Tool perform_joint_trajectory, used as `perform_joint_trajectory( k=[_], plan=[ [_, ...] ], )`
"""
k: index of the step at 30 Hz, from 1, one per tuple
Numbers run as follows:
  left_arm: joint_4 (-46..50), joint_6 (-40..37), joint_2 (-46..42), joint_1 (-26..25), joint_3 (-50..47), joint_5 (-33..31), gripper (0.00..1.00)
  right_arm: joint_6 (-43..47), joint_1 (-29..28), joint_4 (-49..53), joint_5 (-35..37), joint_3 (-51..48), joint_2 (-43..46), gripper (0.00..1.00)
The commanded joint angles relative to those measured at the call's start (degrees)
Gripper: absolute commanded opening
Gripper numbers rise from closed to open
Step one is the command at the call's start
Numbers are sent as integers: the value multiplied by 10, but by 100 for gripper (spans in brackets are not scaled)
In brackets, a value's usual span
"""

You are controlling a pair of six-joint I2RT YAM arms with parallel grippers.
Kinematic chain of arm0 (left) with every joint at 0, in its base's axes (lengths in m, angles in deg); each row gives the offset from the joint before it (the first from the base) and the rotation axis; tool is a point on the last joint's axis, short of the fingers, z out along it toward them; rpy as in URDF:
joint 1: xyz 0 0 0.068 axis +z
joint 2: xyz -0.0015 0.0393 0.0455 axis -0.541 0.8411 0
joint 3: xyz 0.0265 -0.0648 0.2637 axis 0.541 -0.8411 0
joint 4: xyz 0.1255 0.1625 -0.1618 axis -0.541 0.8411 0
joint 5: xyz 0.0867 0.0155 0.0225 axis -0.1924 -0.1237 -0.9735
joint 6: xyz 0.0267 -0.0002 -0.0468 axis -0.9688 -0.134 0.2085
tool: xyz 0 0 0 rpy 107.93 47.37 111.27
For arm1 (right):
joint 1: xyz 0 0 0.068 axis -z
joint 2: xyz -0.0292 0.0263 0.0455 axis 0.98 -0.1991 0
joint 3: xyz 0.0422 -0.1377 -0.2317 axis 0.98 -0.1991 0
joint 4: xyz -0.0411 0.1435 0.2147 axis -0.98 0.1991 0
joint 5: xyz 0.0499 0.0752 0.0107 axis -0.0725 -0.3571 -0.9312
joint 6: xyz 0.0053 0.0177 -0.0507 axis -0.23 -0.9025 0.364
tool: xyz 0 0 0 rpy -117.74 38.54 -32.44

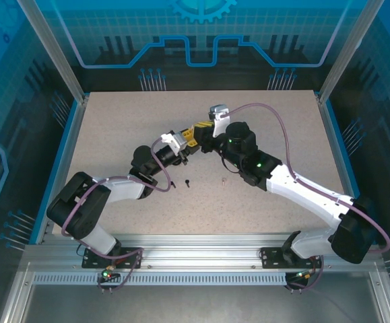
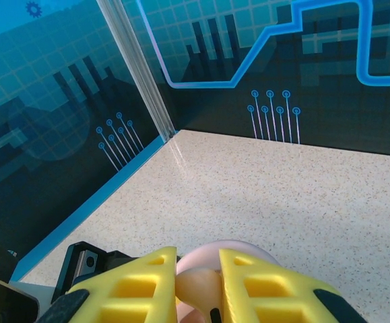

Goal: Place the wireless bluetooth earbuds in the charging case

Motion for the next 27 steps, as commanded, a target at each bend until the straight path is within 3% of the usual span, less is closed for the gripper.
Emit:
perform_joint_trajectory(
  k=[1, 16, 23, 27],
  plan=[
    [-49, 10, -32, -1, 22, -5, 0, -10, 3, 20, -10, -15, -8, 19],
    [-49, 18, -44, -1, 20, 3, 0, -20, 8, 5, -21, -15, -24, 19],
    [-49, 30, -30, -3, 14, 3, 0, -30, 10, 37, -22, 8, -7, 48],
    [-49, 36, -23, -2, 10, 3, 0, -32, 13, 63, -27, 48, -2, 58]
  ],
)
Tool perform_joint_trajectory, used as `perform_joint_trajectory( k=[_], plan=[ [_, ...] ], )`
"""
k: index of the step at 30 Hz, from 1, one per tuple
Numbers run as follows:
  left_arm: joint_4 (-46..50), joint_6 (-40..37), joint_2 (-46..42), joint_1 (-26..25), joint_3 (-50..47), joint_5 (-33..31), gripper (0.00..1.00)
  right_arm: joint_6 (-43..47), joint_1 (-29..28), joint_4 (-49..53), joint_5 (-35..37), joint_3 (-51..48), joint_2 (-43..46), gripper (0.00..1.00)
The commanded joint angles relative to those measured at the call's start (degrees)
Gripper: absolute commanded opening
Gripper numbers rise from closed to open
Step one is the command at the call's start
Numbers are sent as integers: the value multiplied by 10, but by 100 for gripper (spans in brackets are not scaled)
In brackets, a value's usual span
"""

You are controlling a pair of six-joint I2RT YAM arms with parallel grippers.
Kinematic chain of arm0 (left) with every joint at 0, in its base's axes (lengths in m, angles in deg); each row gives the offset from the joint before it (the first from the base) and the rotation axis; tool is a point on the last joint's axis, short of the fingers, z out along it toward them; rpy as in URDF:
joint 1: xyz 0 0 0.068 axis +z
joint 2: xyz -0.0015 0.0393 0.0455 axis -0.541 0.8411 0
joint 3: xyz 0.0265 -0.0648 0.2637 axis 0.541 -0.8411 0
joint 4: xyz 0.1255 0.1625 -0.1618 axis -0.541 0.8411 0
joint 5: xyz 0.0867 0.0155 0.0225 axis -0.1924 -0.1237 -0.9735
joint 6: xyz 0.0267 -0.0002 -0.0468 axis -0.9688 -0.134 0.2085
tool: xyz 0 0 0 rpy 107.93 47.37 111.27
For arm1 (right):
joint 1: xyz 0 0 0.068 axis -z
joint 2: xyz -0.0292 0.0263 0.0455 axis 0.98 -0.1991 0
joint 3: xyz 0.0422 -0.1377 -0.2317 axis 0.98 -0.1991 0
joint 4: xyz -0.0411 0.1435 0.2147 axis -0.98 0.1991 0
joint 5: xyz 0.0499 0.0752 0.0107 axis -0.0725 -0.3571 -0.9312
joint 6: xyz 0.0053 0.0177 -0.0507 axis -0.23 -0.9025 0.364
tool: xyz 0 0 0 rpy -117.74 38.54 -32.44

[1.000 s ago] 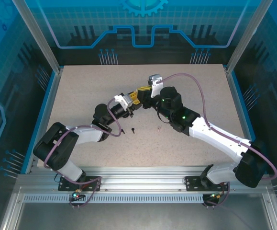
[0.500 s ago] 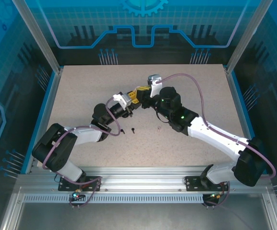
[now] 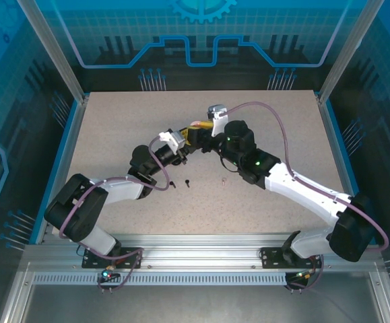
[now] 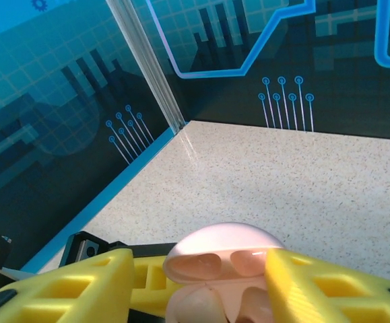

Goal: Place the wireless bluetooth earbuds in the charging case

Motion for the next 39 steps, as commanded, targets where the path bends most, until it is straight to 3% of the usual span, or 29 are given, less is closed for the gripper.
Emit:
perform_joint_trajectory(
  k=[1, 13, 20, 27, 39],
  plan=[
    [-56, 15, -8, -3, 10, 6, 0, -9, 9, 48, -2, 37, 12, 60],
    [-56, 19, -7, -4, 3, 7, 0, -56, 59, 102, 0, 44, 87, 67],
    [-56, 27, -31, -4, -22, 5, 0, -96, 105, 225, 48, 6, 114, 67],
    [-56, 42, -74, -8, -61, -3, 0, -123, 118, 330, 76, -32, 67, 67],
    [-26, 65, -138, -14, -106, -9, 0, -99, 101, 363, 27, -38, -103, 60]
  ],
)
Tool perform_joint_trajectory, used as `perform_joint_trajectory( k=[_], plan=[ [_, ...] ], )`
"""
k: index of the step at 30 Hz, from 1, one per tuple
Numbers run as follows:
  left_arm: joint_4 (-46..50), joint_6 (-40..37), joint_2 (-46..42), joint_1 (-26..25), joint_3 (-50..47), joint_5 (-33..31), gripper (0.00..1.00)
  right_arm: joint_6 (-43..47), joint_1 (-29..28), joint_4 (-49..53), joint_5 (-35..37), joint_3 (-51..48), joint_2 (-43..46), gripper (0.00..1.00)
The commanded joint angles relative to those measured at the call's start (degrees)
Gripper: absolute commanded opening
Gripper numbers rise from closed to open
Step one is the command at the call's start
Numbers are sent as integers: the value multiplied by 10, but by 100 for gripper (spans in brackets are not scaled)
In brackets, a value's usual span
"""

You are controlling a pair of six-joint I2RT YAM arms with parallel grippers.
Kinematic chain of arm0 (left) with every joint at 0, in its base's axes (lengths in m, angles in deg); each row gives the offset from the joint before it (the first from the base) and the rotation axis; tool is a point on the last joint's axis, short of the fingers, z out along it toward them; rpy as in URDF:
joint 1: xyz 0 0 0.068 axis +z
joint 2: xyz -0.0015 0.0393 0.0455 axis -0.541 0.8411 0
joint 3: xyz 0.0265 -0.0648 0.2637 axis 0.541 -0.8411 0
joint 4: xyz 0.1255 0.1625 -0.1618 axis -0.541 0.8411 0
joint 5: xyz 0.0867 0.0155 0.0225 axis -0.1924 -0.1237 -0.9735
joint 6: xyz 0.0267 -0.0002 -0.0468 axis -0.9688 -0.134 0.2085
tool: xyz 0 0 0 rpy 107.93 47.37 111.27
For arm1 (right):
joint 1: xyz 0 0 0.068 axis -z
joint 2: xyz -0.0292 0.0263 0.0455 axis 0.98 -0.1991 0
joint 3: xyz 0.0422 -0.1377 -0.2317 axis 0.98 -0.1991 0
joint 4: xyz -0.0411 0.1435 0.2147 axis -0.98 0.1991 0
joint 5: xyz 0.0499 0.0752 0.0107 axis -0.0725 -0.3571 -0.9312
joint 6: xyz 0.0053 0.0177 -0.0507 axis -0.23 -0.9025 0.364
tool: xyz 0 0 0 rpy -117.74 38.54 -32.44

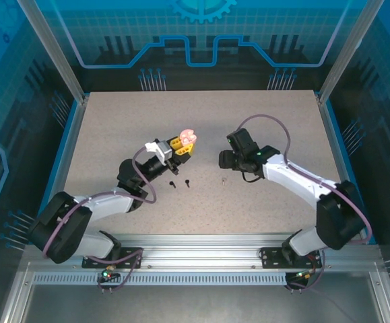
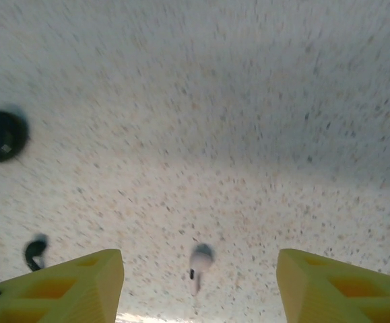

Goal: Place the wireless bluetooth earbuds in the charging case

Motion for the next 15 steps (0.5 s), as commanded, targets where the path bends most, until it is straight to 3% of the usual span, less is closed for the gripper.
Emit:
perform_joint_trajectory(
  k=[1, 15],
  plan=[
    [2, 10, -24, -6, -9, -8, 0, 10, -12, 25, -12, 5, -35, 60],
    [14, 7, -30, -12, -11, -6, 0, 25, -45, 27, -11, 32, -140, 46]
  ],
)
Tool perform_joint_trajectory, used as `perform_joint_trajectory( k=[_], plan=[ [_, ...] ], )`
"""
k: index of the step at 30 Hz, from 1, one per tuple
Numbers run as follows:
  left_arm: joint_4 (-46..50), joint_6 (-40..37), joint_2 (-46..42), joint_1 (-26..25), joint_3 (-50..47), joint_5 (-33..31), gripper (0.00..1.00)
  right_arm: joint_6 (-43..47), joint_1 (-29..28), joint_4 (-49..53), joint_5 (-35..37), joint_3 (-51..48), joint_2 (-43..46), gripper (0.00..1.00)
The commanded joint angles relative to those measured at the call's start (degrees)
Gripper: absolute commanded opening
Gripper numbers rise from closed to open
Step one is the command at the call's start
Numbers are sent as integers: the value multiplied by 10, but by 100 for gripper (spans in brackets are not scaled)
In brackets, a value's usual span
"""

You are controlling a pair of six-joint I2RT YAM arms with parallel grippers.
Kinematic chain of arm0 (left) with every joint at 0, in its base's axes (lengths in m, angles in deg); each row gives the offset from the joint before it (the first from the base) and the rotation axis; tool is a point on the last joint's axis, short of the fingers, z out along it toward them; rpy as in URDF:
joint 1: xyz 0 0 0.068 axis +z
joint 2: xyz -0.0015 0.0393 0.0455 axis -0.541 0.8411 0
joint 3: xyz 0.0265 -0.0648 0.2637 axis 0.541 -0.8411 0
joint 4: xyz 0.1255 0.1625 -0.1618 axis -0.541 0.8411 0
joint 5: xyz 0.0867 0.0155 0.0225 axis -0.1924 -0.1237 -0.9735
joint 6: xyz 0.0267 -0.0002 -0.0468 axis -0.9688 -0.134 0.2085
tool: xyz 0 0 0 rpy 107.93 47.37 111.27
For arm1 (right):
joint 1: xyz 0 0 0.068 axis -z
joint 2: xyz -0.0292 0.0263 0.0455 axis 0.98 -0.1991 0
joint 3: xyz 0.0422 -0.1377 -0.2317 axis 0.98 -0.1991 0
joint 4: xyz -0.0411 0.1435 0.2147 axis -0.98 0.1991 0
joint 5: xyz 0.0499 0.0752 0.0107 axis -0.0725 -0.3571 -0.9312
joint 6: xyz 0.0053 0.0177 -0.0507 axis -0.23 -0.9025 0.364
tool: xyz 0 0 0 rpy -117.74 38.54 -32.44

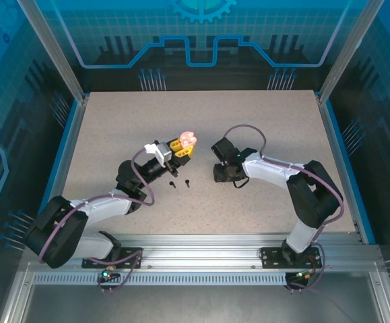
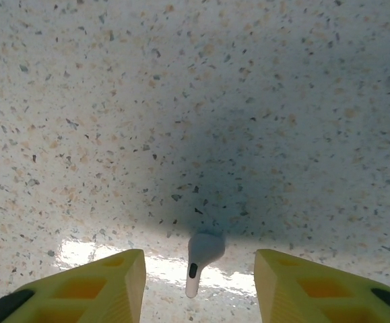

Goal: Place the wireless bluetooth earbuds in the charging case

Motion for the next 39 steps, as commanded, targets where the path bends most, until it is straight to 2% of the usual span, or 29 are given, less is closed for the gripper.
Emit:
perform_joint_trajectory(
  k=[1, 39],
  plan=[
    [-8, 6, -11, -6, -6, -6, 0, 3, -7, 12, -1, 16, -16, 45],
    [-11, 3, 4, -9, -5, 2, 0, -14, -5, -25, 3, 11, -68, 34]
  ],
)
